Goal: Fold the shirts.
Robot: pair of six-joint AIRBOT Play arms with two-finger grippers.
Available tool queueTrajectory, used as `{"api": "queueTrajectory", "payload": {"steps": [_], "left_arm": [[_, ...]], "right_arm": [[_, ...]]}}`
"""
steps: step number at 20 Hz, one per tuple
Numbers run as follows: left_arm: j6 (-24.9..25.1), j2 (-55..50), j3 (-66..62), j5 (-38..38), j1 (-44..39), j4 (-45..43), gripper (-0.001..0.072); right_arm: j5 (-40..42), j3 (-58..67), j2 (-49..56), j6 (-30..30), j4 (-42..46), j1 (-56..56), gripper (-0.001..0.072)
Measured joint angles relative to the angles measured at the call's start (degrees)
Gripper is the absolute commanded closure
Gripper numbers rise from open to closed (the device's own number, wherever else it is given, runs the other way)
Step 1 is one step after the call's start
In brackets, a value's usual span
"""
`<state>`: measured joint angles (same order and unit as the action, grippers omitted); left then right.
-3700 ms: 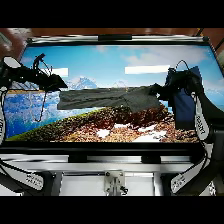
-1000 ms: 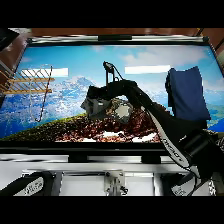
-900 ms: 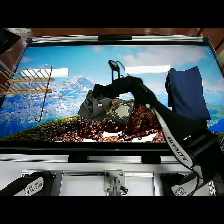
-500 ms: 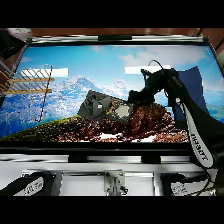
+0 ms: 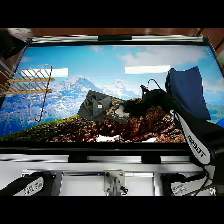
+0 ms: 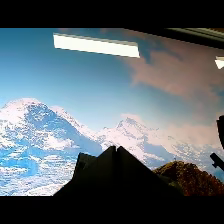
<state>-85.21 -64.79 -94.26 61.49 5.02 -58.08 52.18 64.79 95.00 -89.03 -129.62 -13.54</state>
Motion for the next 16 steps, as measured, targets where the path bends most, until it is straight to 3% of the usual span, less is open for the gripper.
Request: {"api": "queueTrajectory", "payload": {"steps": [3, 8, 11, 16], "left_arm": [[0.07, 0.00, 0.00, 0.02, 0.00, 0.02, 0.0673], [0.44, -0.04, 0.00, 0.07, 0.00, 0.04, 0.0673], [0.57, -0.04, 0.00, 0.07, -0.24, 0.04, 0.0673], [0.74, -0.02, 0.00, 0.11, -2.03, 0.07, 0.0673]], "right_arm": [[-2.05, 1.66, 0.22, -2.69, -2.80, 0.26, 0.0646], [15.76, 16.87, -5.38, -7.39, -7.50, 4.76, 0.0646], [24.76, 30.14, -11.13, -3.89, -8.92, 8.59, 0.0646], [29.66, 45.94, -17.62, 3.65, -9.53, 14.47, 0.0646]]}}
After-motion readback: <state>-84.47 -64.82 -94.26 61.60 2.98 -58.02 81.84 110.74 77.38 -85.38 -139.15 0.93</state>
